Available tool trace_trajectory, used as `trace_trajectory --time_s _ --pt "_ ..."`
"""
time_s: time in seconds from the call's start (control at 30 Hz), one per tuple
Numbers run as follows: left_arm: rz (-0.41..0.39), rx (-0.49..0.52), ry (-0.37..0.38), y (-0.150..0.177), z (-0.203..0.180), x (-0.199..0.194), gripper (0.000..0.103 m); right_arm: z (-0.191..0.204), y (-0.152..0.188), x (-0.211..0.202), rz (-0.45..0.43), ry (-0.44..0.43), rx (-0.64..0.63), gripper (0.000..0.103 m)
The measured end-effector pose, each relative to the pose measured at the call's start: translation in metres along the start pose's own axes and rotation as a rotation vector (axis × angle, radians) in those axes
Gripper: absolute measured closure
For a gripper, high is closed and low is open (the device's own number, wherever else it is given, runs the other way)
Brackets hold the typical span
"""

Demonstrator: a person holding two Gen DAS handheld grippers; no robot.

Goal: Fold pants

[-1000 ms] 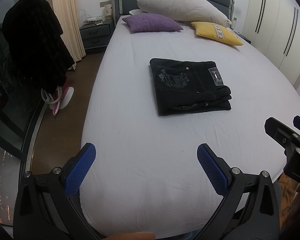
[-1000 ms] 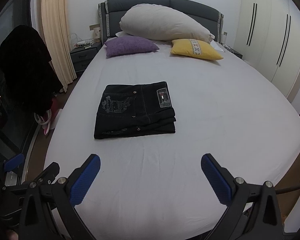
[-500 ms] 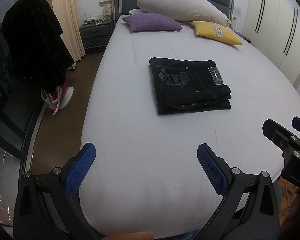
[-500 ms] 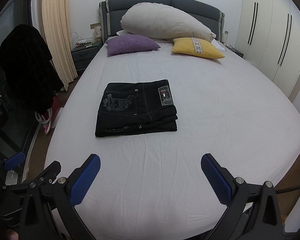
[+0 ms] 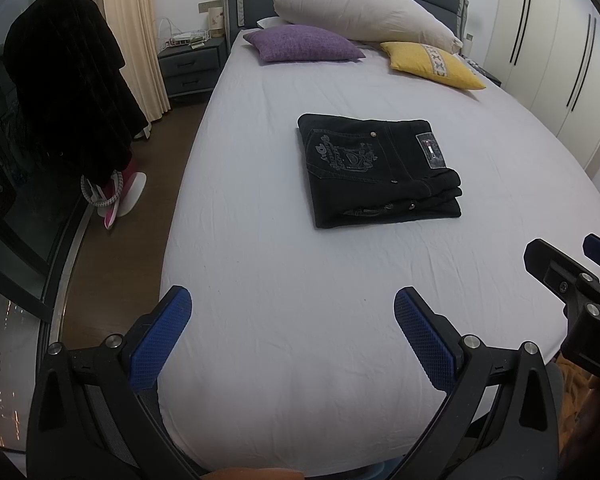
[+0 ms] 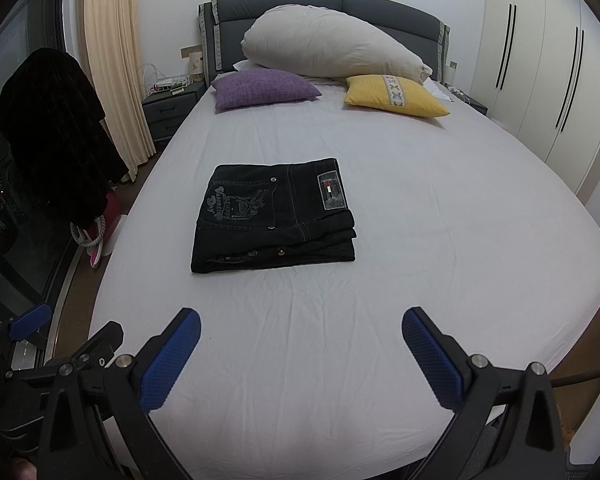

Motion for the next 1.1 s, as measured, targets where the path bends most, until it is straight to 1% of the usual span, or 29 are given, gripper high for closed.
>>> trace_trajectory --time_s 1.1 --pt "0.017 0.003 0.0 0.012 -0.001 0.004 0.0 -0.001 0.0 -0.002 0.002 -0.001 0.0 0.0"
Point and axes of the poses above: each gripper's, at about its wrist camera, not at the fingertips, and x roughly the way its jaws point, z to its left, y to its underside, the point moved 6 cm from there along x, roughly the way its jaws point, and after that the axes turned 10 degrees about z, right-handed, at the moved point
